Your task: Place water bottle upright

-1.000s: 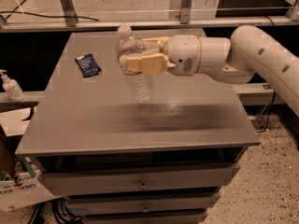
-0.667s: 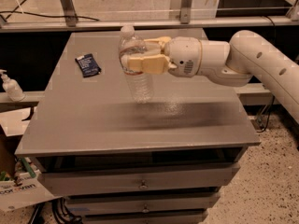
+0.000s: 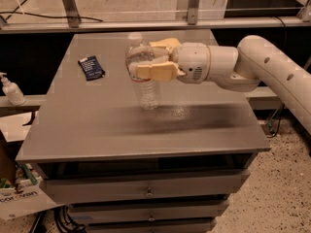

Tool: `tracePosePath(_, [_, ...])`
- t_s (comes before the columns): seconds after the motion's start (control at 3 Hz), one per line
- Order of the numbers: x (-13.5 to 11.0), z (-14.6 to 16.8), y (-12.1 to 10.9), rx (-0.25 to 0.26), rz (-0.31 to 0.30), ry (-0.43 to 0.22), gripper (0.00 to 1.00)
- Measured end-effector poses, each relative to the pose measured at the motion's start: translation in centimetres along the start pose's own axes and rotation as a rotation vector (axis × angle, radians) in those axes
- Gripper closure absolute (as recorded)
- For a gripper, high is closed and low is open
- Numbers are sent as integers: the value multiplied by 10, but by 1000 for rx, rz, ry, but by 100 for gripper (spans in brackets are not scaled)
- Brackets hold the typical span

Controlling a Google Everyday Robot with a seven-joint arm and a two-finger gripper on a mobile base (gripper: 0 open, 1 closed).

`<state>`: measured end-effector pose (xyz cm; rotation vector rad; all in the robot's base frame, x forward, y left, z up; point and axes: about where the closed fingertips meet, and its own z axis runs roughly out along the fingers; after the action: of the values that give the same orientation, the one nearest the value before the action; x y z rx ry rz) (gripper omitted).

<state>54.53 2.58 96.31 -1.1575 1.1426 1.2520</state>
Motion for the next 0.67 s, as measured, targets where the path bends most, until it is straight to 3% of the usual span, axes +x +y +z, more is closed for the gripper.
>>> tracePosePath(0.67, [27, -10, 3, -23, -6, 39, 100])
